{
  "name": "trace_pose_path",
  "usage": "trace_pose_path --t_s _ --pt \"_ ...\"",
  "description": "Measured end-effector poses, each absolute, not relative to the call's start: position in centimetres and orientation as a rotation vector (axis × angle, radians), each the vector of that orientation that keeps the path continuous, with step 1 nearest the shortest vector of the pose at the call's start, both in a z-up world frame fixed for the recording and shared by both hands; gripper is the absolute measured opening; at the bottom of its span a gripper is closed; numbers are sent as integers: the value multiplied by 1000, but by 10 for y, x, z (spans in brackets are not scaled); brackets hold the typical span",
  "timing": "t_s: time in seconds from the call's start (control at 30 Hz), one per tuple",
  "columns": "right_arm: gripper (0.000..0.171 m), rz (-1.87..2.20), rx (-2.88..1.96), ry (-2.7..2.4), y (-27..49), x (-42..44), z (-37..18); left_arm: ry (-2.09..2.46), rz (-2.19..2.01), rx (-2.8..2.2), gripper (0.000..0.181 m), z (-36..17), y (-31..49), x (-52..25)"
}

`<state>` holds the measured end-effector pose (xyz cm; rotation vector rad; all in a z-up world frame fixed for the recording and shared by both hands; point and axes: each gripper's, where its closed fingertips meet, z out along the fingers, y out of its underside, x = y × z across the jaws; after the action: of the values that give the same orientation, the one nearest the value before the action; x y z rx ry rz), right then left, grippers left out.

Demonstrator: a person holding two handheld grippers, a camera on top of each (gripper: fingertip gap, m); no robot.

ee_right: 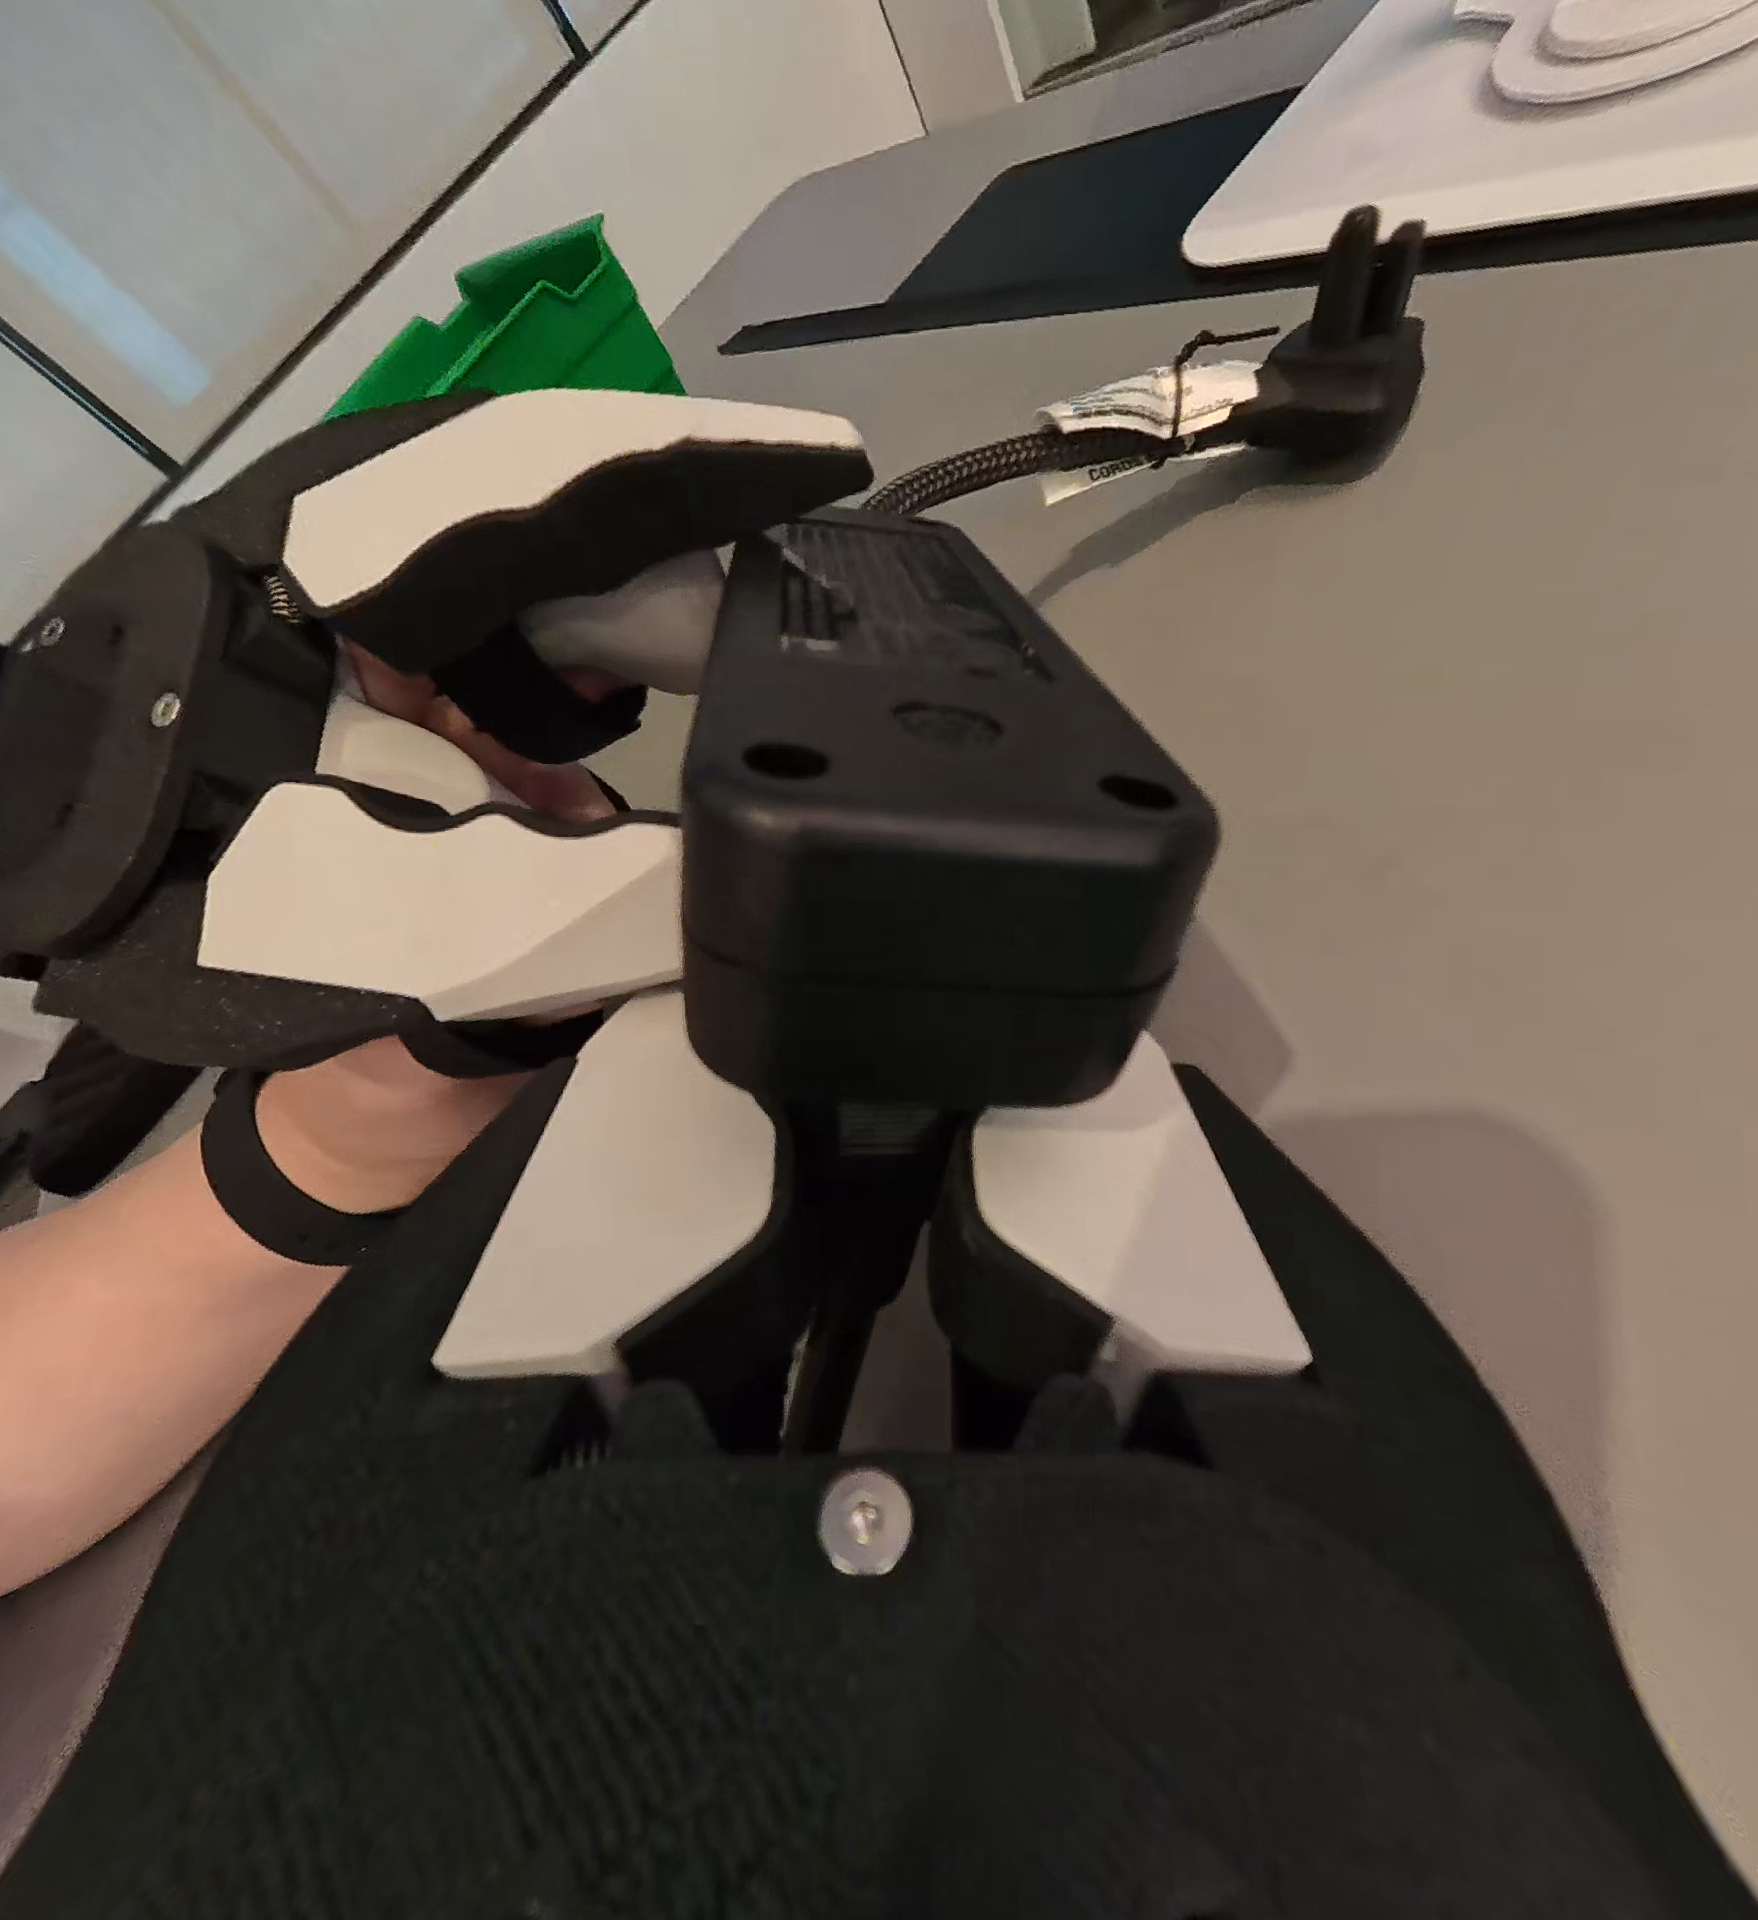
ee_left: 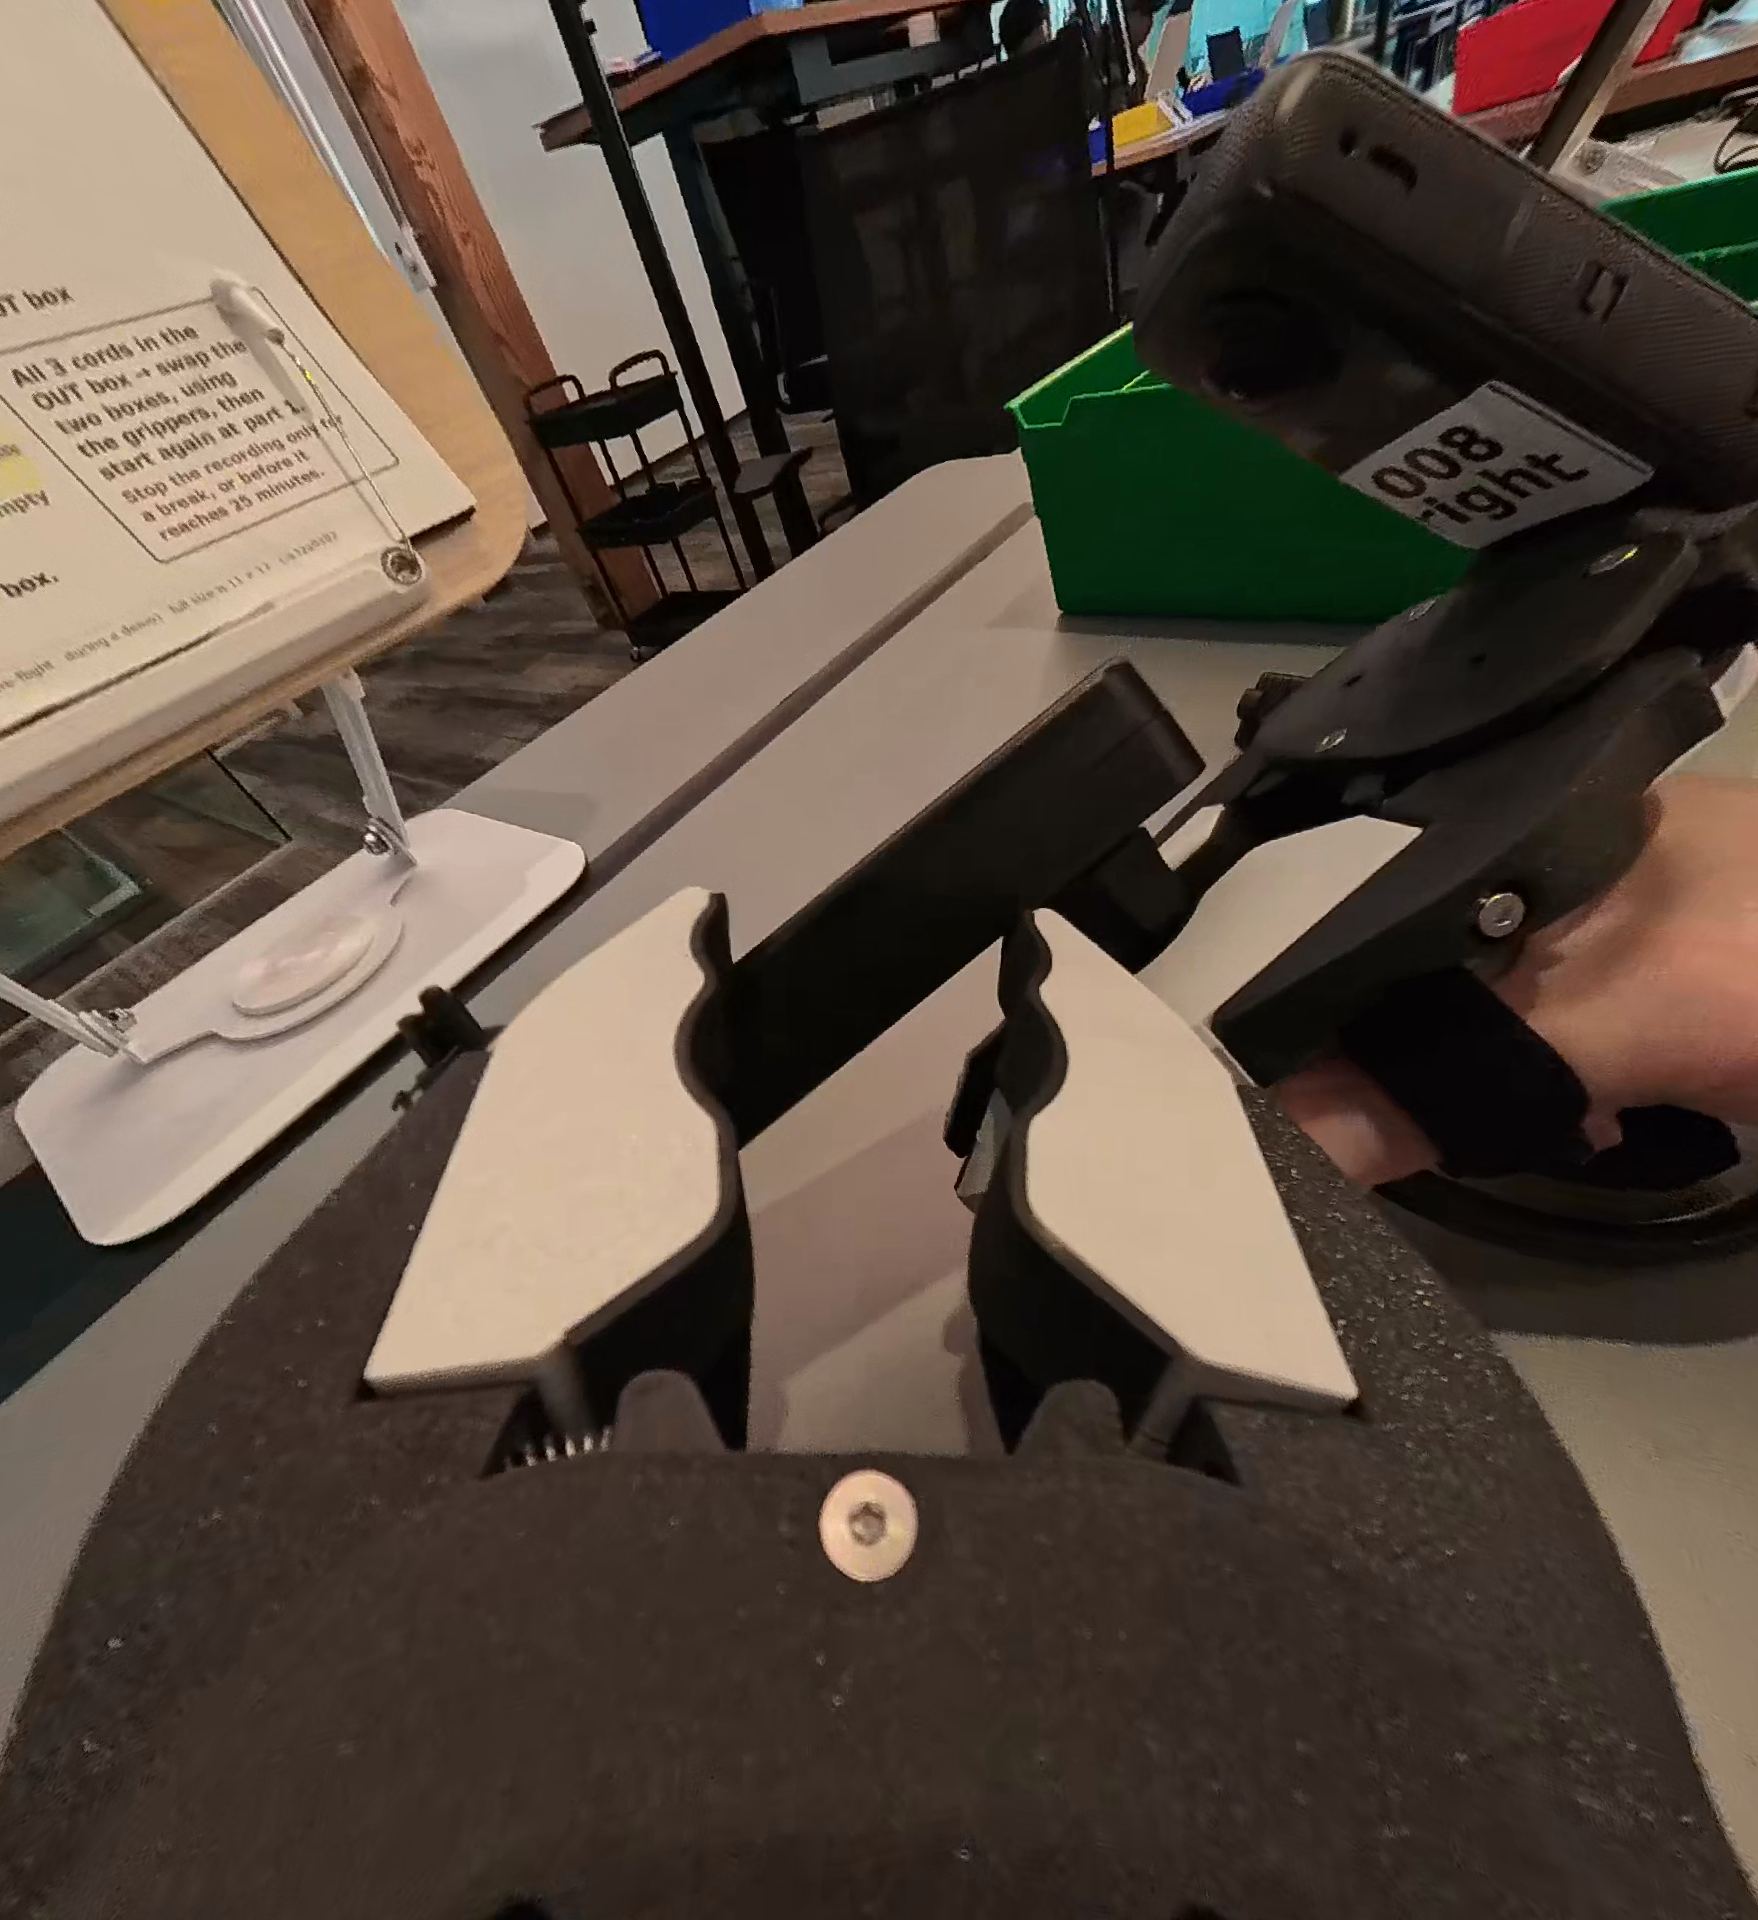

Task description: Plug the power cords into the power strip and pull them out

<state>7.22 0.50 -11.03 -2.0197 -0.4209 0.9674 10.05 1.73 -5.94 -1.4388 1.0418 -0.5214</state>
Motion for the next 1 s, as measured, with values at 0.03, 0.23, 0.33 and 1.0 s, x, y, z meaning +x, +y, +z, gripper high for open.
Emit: trace_pose_path --t_s 0.03,0.23,0.33,1.0 --pt "24 972 -2011 -421 4 72 -110 1051 -510 -1428 50 -58 16 101" --pt "25 951 -2019 -438 0 74 -107 1028 -556 -1424 50 -56 14 102" --pt "25 918 -2006 -443 1 74 -107 1019 -576 -1432 50 -56 13 100" --pt "27 744 -1968 -405 9 80 -111 975 -700 -1504 50 -65 18 102"
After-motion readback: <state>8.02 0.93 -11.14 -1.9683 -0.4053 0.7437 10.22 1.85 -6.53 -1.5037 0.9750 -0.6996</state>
